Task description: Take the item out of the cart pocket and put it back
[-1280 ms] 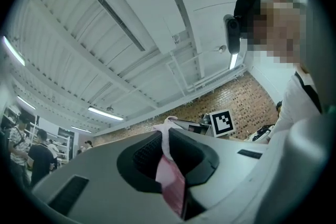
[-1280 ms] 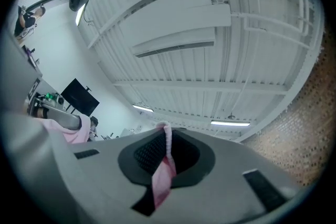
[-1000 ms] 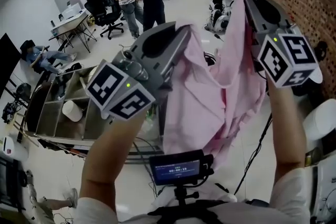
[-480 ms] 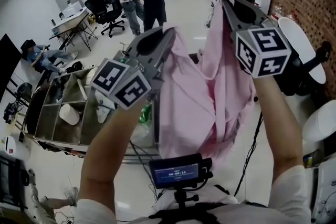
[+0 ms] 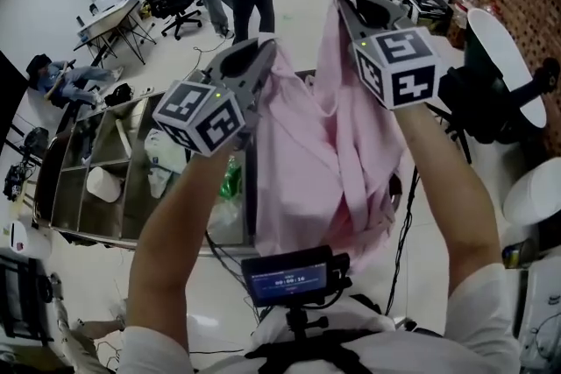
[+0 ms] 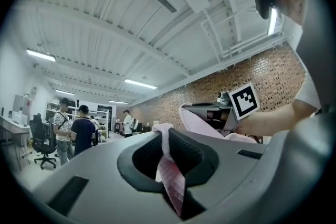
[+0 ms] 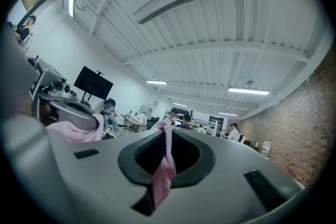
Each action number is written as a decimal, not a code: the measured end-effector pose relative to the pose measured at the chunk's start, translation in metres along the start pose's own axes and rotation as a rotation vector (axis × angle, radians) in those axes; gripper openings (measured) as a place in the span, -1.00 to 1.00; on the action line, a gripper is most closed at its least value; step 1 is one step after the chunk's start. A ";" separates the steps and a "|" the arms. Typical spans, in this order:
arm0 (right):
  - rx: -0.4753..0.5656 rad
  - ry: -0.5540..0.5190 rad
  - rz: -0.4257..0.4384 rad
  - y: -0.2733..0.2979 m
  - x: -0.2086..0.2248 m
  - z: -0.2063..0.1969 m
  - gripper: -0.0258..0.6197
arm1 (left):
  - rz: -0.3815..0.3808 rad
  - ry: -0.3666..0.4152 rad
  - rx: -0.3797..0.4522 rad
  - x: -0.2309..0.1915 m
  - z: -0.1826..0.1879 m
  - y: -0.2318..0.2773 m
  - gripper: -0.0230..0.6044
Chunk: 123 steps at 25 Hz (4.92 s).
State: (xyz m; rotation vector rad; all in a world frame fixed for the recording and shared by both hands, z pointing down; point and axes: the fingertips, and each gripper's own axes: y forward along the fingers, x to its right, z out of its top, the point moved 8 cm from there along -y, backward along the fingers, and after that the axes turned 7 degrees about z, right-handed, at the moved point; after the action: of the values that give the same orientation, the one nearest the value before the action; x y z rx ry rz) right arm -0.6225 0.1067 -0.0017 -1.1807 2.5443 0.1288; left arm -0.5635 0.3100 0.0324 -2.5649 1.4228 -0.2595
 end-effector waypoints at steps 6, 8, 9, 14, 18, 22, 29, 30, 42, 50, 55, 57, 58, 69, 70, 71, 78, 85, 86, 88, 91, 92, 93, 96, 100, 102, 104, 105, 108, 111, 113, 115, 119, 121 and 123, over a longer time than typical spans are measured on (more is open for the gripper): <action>-0.067 0.002 0.029 0.023 -0.007 -0.036 -0.88 | 0.011 -0.008 -0.066 -0.007 -0.031 0.014 -0.88; -0.084 0.004 0.042 0.028 -0.010 -0.046 -0.88 | 0.006 -0.013 -0.087 -0.006 -0.040 0.019 -0.88; -0.092 0.004 0.049 0.030 -0.012 -0.051 -0.88 | 0.004 -0.014 -0.098 -0.005 -0.045 0.021 -0.88; -0.144 -0.002 0.085 0.046 -0.023 -0.077 -0.88 | 0.006 -0.006 -0.180 -0.002 -0.072 0.032 -0.86; -0.202 -0.004 0.115 0.059 -0.033 -0.105 -0.88 | -0.001 -0.026 -0.284 0.000 -0.101 0.040 -0.83; -0.238 0.026 0.138 0.064 -0.039 -0.131 -0.88 | -0.005 -0.034 -0.376 -0.001 -0.128 0.040 -0.80; -0.285 0.054 0.168 0.061 -0.040 -0.159 -0.88 | -0.075 -0.195 -0.484 -0.007 -0.155 0.034 -0.13; -0.290 0.058 0.165 0.060 -0.039 -0.163 -0.88 | -0.087 -0.191 -0.493 -0.007 -0.155 0.034 -0.12; -0.321 0.093 0.157 0.053 -0.031 -0.184 -0.88 | -0.424 0.254 -0.855 0.030 -0.144 0.027 -0.12; -0.321 0.094 0.158 0.047 -0.032 -0.188 -0.88 | -0.427 0.261 -0.924 0.029 -0.147 0.011 -0.12; -0.340 0.092 0.179 0.051 -0.041 -0.189 -0.88 | -0.363 0.079 -0.739 0.026 -0.123 0.008 -0.24; -0.354 0.089 0.200 0.050 -0.046 -0.191 -0.88 | -0.334 0.023 -0.660 0.028 -0.115 0.003 -0.34; -0.361 0.086 0.211 0.049 -0.048 -0.192 -0.88 | -0.318 -0.001 -0.620 0.029 -0.112 -0.001 -0.41; -0.532 0.029 0.375 0.053 -0.085 -0.211 -0.87 | -0.116 -0.282 -0.158 0.031 -0.063 -0.052 -0.91; -0.548 0.029 0.384 0.052 -0.088 -0.215 -0.87 | -0.116 -0.294 -0.148 0.035 -0.065 -0.057 -0.91; -0.563 0.034 0.392 0.051 -0.091 -0.219 -0.87 | -0.114 -0.302 -0.141 0.038 -0.067 -0.061 -0.91; -0.638 0.049 0.402 0.047 -0.102 -0.232 -0.87 | -0.091 -0.309 -0.135 0.051 -0.073 -0.085 -0.91; -0.725 0.066 0.415 0.030 -0.122 -0.247 -0.87 | -0.037 -0.308 -0.086 0.061 -0.070 -0.114 -0.91; -0.740 0.068 0.416 0.032 -0.121 -0.250 -0.86 | -0.036 -0.315 -0.085 0.061 -0.070 -0.113 -0.91; -0.775 0.071 0.420 0.026 -0.126 -0.256 -0.86 | -0.040 -0.323 -0.090 0.066 -0.071 -0.118 -0.91; -0.797 0.071 0.444 0.027 -0.136 -0.261 -0.86 | -0.036 -0.301 -0.114 0.069 -0.072 -0.123 -0.91; -0.789 0.070 0.447 0.028 -0.141 -0.258 -0.86 | -0.036 -0.290 -0.123 0.069 -0.072 -0.124 -0.91; -0.780 0.070 0.445 0.028 -0.145 -0.256 -0.87 | -0.039 -0.283 -0.129 0.071 -0.072 -0.126 -0.91; -0.794 0.076 0.447 0.025 -0.152 -0.261 -0.86 | -0.041 -0.267 -0.117 0.073 -0.072 -0.128 -0.91; -0.873 0.062 0.458 0.022 -0.153 -0.280 -0.86 | -0.047 -0.279 -0.122 0.074 -0.075 -0.129 -0.91; -0.895 0.057 0.473 0.021 -0.154 -0.282 -0.86 | -0.052 -0.283 -0.127 0.074 -0.074 -0.128 -0.91; -0.910 0.065 0.482 0.021 -0.155 -0.283 -0.86 | -0.057 -0.277 -0.135 0.075 -0.074 -0.128 -0.91; -0.922 0.071 0.484 0.020 -0.156 -0.285 -0.86 | -0.062 -0.275 -0.143 0.075 -0.075 -0.128 -0.91; -0.944 0.081 0.502 0.018 -0.159 -0.288 -0.86 | -0.062 -0.276 -0.138 0.076 -0.074 -0.127 -0.91; -0.938 0.103 0.532 0.017 -0.164 -0.286 -0.86 | -0.079 -0.284 -0.151 0.077 -0.076 -0.128 -0.91; -0.932 0.114 0.544 0.017 -0.167 -0.285 -0.86 | -0.077 -0.287 -0.147 0.077 -0.075 -0.128 -0.91; -0.929 0.117 0.555 0.016 -0.168 -0.284 -0.83 | -0.070 -0.287 -0.136 0.077 -0.074 -0.127 -0.91; -0.933 0.116 0.550 0.014 -0.167 -0.282 -0.77 | -0.088 -0.293 -0.147 0.079 -0.074 -0.128 -0.91; -0.935 0.119 0.544 0.013 -0.165 -0.280 -0.74 | -0.088 -0.293 -0.142 0.079 -0.071 -0.126 -0.91; -0.936 0.125 0.539 0.012 -0.163 -0.277 -0.71 | -0.090 -0.289 -0.141 0.080 -0.070 -0.125 -0.91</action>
State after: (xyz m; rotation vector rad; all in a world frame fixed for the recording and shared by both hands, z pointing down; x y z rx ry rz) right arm -0.6060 0.1723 0.3127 -0.6831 2.9058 1.5345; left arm -0.4373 0.3006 0.1365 -2.6458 1.2620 0.1996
